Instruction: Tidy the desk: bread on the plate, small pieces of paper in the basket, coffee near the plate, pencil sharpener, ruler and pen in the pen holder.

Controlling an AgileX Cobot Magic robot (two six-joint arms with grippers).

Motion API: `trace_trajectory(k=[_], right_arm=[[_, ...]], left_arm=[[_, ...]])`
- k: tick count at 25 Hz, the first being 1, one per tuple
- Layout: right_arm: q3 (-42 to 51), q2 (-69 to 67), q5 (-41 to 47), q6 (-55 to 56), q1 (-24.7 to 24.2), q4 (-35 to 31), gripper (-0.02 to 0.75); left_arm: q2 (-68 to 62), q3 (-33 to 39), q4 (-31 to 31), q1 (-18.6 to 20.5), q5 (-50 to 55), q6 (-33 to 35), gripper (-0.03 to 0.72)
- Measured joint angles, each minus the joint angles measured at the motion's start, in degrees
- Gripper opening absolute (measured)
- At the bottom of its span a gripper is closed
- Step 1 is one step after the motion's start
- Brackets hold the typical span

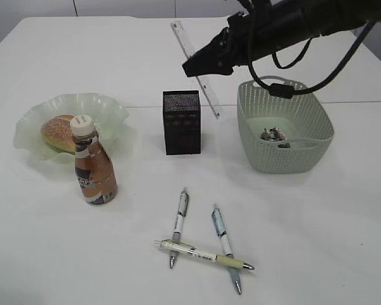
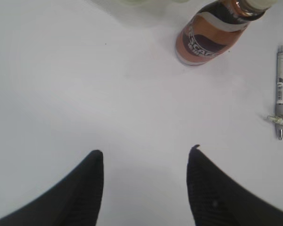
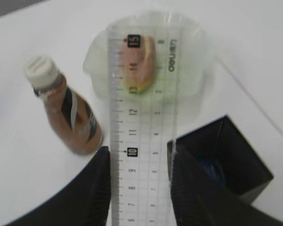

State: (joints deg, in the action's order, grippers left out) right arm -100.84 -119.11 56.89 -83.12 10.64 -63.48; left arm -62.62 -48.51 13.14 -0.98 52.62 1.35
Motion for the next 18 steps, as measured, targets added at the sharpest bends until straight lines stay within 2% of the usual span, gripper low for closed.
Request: trace_trajectory(k=[6,11,14,18], right_arm=[[0.1,-3.2,-8.7,-12.0,-0.1,-17.5,0.279],[0.2,-4.7,-10.6,-26.0,-0.1,-34.0,0.279],[0.2,-6.4,-10.9,-30.2,-0.1,-37.2,0.279],[0.2,-9.3,-10.5,-31.4,-0.1,-37.8,0.279]], left_arm=[[0.0,0.0,0.1,0.0,0.4,0.0,0.416],[0.0,0.0,0.1,0.0,0.7,0.0,0.416],[0.0,0.0,0.3,0.0,1.2,0.0,0.416],[0.0,0.0,0.3,0.0,1.8,0.0,0.416]])
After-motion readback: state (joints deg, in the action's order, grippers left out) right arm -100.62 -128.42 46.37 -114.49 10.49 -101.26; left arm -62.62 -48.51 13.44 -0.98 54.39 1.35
